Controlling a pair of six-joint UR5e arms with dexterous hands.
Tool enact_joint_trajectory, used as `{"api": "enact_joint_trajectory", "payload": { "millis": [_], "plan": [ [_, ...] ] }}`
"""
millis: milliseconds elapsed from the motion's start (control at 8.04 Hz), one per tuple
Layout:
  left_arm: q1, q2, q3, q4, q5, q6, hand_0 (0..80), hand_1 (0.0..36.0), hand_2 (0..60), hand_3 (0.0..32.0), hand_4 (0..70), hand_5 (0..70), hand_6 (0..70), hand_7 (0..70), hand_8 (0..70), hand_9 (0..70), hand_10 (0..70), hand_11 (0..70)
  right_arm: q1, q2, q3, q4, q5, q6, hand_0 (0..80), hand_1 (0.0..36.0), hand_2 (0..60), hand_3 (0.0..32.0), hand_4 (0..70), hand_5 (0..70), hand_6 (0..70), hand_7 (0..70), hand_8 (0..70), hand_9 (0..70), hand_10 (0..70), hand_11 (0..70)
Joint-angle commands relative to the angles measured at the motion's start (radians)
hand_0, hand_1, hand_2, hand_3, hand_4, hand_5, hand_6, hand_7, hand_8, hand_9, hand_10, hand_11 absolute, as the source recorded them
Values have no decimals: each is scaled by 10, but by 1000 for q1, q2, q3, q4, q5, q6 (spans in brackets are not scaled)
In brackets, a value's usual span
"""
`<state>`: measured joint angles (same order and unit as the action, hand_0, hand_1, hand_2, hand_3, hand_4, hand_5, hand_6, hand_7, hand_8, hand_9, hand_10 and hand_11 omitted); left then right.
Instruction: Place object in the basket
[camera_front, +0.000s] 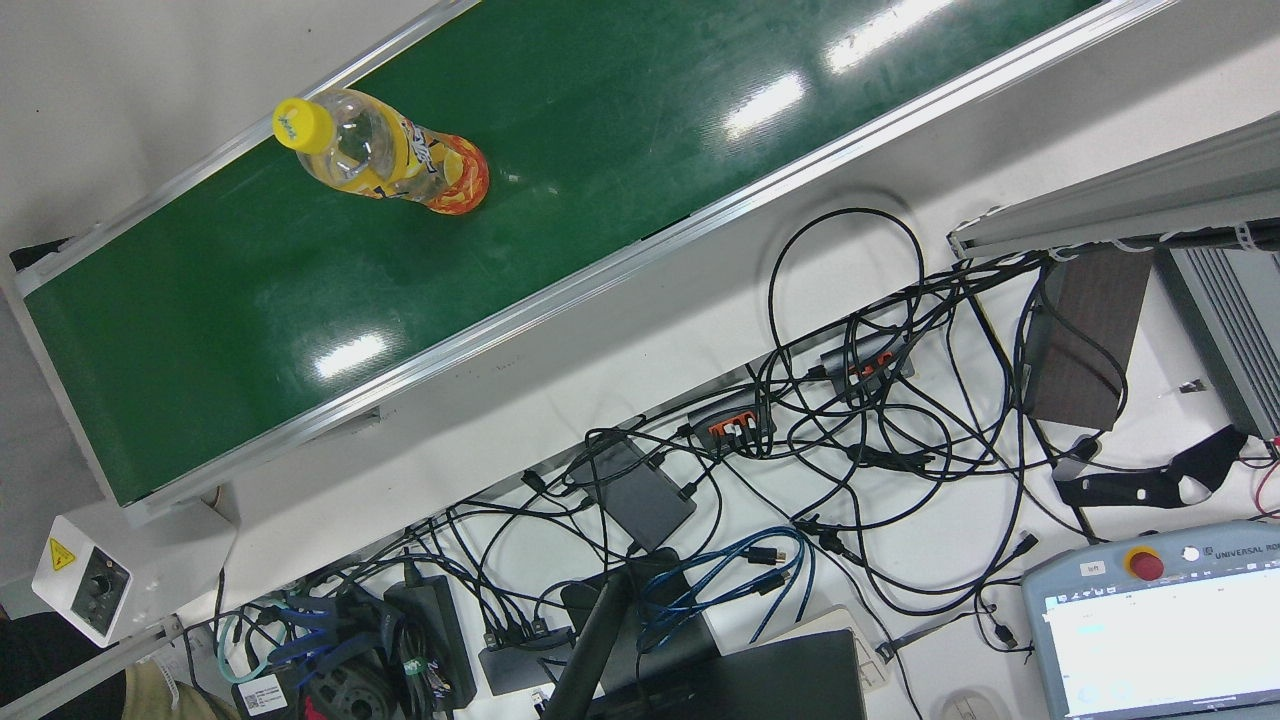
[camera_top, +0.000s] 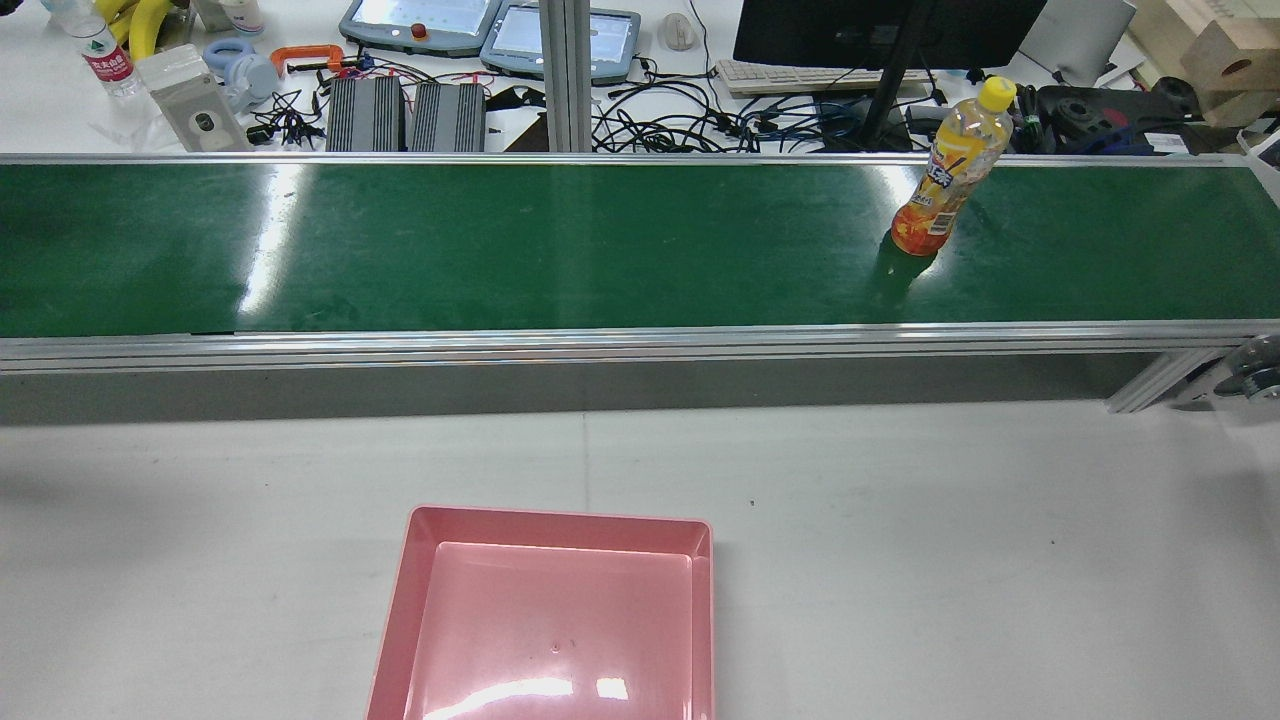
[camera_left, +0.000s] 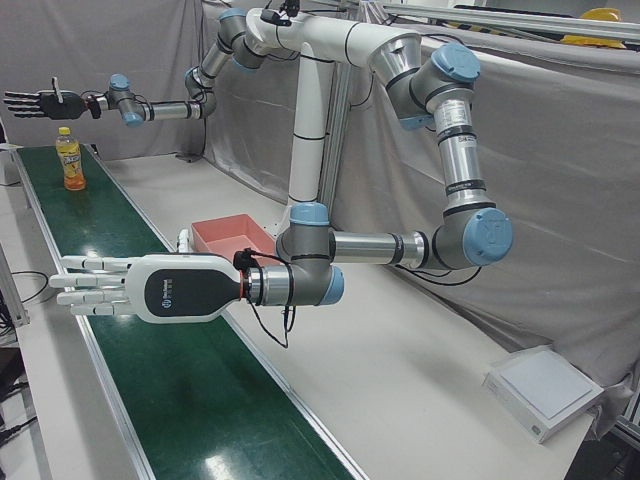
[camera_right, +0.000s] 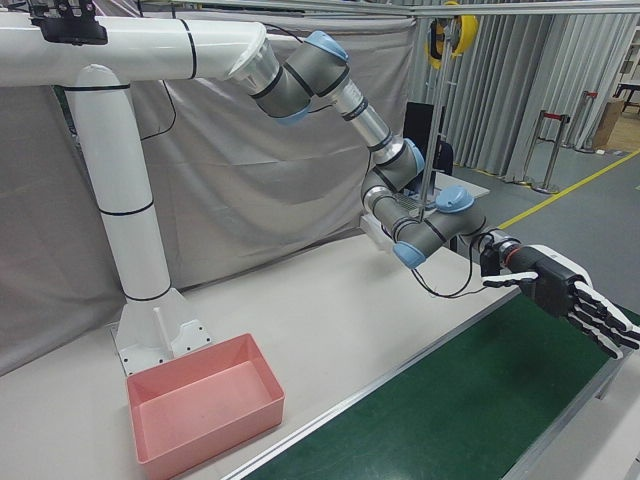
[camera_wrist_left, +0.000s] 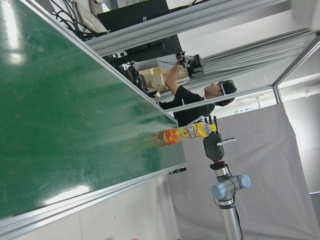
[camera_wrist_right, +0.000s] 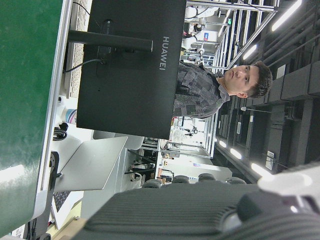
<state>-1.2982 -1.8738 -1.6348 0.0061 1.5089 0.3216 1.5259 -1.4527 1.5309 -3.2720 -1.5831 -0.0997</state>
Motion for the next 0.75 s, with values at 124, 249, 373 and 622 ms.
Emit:
{"api": "enact_joint_trajectory", "payload": {
  "millis": [124, 249, 373, 622],
  "plan": [
    [0, 1, 1, 0, -1, 1, 572, 67, 0, 0, 58, 93, 9, 0, 0, 0, 44, 82, 0, 0, 0, 0, 0, 0, 0, 0, 0, 0, 0, 0, 0, 0, 0, 0, 0, 0],
    [0, 1, 1, 0, 1, 1, 570, 67, 0, 0, 57, 94, 10, 0, 0, 0, 43, 81, 0, 0, 0, 0, 0, 0, 0, 0, 0, 0, 0, 0, 0, 0, 0, 0, 0, 0],
    [2, 2, 3, 0, 1, 1, 572, 67, 0, 0, 57, 94, 11, 0, 0, 0, 46, 85, 0, 0, 0, 0, 0, 0, 0, 0, 0, 0, 0, 0, 0, 0, 0, 0, 0, 0],
    [0, 2, 0, 0, 1, 1, 573, 67, 0, 0, 58, 94, 9, 0, 0, 0, 45, 84, 0, 0, 0, 0, 0, 0, 0, 0, 0, 0, 0, 0, 0, 0, 0, 0, 0, 0]
  ]
}}
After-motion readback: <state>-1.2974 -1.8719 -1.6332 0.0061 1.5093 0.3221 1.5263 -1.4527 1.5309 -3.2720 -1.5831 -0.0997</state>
